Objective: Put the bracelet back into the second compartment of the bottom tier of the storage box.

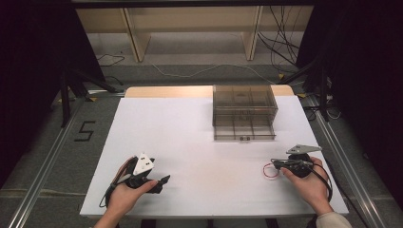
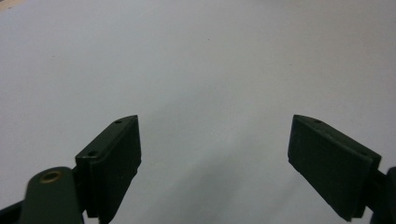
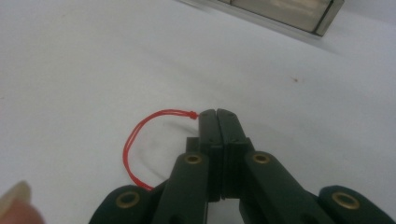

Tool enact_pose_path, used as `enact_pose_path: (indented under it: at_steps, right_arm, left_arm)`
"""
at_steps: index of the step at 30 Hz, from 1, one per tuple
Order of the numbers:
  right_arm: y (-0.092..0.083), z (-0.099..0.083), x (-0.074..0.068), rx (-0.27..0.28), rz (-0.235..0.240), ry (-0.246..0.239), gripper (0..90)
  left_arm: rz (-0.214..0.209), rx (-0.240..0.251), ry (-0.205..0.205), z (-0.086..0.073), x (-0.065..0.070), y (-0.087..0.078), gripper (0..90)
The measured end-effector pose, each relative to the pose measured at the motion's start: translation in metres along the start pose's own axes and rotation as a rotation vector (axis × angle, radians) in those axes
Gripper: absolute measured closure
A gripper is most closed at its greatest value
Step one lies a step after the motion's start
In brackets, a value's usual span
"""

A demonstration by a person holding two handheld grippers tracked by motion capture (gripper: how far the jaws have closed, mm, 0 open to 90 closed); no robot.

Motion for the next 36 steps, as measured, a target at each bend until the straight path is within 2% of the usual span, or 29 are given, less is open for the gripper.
enact_pose_path:
  at_steps: [36]
  right_arm:
    - [0.001, 0.016, 0.0, 0.03, -0.017, -0.015, 90.0]
  left_arm:
    - [0.003, 0.006, -0.005, 0.0, 0.001, -0.001, 17.3]
Point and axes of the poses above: each handheld gripper's, and its own axes: y roughly forward along the jaws, z roughly out of its top, x roughly to its right, the point moved 1 cm from there along y, roughly forward along the jaws, and after that the axes turned 4 degrees about -y, right-handed, at the moved point
